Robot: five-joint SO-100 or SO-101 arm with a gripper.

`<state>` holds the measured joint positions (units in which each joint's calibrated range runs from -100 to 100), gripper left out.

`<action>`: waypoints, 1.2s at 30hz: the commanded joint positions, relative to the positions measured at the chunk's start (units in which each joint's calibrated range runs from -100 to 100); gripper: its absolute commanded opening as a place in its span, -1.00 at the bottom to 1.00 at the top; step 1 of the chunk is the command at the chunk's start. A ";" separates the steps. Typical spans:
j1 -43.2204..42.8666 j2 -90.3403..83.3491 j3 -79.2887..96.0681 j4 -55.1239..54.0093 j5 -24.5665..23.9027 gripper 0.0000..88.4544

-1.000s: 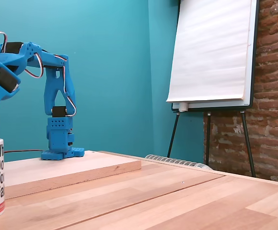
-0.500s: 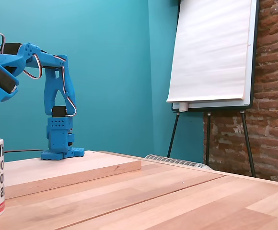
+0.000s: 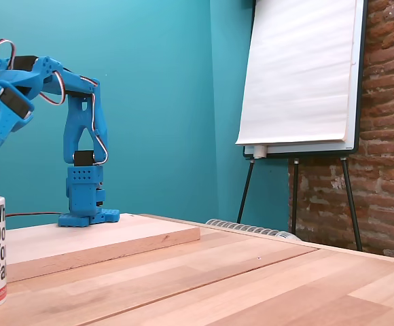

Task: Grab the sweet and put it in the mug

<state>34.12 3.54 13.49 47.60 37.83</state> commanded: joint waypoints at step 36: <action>-39.42 -81.68 86.51 0.63 -0.15 -0.90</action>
<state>-4.87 -77.48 99.10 48.25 37.73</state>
